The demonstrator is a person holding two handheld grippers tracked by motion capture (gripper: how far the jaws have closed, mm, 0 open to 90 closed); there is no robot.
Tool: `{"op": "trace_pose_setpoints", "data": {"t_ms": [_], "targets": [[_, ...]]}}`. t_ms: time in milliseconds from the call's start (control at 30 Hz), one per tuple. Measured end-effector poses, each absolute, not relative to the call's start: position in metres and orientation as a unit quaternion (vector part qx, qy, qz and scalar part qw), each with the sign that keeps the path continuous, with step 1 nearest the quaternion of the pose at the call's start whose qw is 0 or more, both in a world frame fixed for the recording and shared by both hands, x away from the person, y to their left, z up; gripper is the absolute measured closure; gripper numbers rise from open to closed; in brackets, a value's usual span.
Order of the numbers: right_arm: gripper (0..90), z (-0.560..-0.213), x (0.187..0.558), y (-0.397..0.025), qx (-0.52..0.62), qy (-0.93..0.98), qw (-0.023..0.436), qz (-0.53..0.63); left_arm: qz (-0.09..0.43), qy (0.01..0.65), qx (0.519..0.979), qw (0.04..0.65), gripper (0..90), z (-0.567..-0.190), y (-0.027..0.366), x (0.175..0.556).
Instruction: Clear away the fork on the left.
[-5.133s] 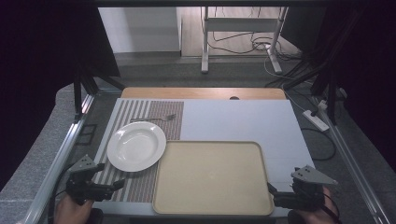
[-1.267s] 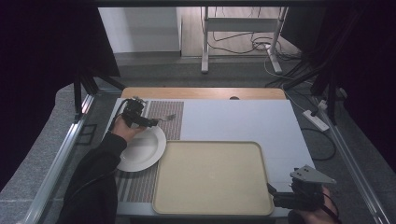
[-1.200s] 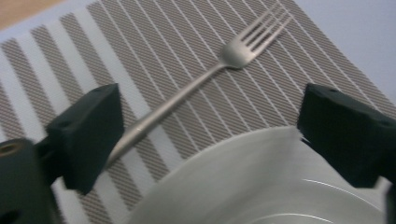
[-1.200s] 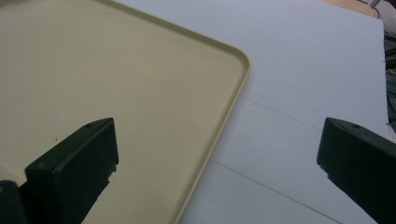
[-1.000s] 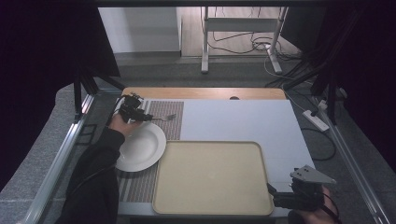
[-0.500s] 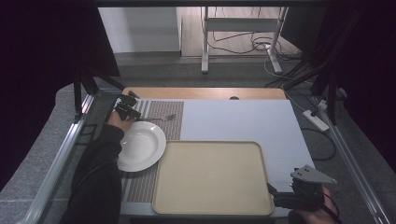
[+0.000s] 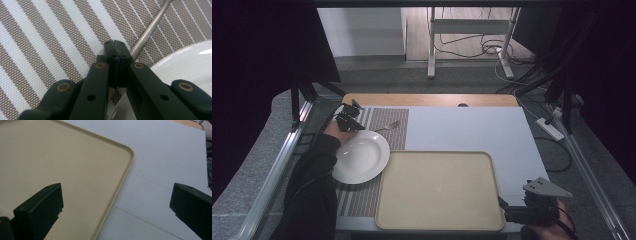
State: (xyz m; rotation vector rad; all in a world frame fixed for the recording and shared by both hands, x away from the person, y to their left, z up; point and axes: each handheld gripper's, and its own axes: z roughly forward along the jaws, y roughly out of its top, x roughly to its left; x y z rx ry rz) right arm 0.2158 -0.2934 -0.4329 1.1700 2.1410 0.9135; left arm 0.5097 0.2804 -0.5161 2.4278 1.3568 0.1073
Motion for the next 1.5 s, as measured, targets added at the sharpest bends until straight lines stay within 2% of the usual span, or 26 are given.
{"op": "trace_pose_setpoints", "data": {"t_ms": [267,367,467,767,867,1033,1067,1100,1167,1267,1367,1400,1433,1467,1500], "targets": [[0.0,-0.433,0.216,-0.294,0.433,0.792,0.264,0.339,0.055,0.474,0.858,0.191,88.2,-0.513,0.280,0.510],[0.0,-0.433,0.216,-0.293,0.433,0.793,0.265,0.338,0.071,0.483,0.848,0.205,74.1,-0.507,0.279,0.511],[0.0,-0.433,0.216,-0.294,0.433,0.792,0.264,0.339,0.071,0.478,0.845,0.228,63.6,-0.503,0.274,0.512],[0.0,-0.433,0.216,-0.294,0.432,0.793,0.264,0.339,0.062,0.472,0.851,0.222,9.9,-0.508,0.245,0.522],[0.0,-0.433,0.216,-0.294,0.432,0.793,0.264,0.339,0.051,0.471,0.855,0.212,0.0,-0.514,0.239,0.526],[0.0,-0.433,0.215,-0.294,0.433,0.792,0.263,0.340,0.071,0.475,0.861,0.168,1.5,-0.523,0.235,0.529],[0.0,-0.433,0.215,-0.294,0.433,0.792,0.263,0.340,0.076,0.476,0.861,0.163,4.2,-0.523,0.236,0.529],[0.0,-0.433,0.215,-0.294,0.433,0.792,0.263,0.340,0.074,0.475,0.861,0.166,14.7,-0.524,0.237,0.529],[0.0,-0.433,0.215,-0.294,0.433,0.792,0.263,0.340,0.068,0.471,0.861,0.176,18.0,-0.522,0.240,0.528],[0.0,-0.433,0.215,-0.294,0.433,0.792,0.263,0.340,0.071,0.463,0.864,0.186,33.0,-0.520,0.247,0.525],[0.0,-0.433,0.215,-0.294,0.432,0.792,0.265,0.340,0.074,0.454,0.866,0.196,53.9,-0.519,0.257,0.522],[0.0,-0.433,0.215,-0.294,0.432,0.792,0.265,0.339,0.075,0.452,0.866,0.199,64.3,-0.519,0.260,0.521],[0.0,-0.433,0.215,-0.294,0.432,0.792,0.265,0.339,0.070,0.449,0.867,0.203,64.3,-0.519,0.263,0.520],[0.0,-0.433,0.215,-0.294,0.432,0.793,0.264,0.339,0.070,0.446,0.869,0.203,73.6,-0.519,0.264,0.519],[0.0,-0.433,0.215,-0.294,0.432,0.793,0.263,0.340,0.073,0.442,0.871,0.204,79.3,-0.519,0.265,0.518]]}}
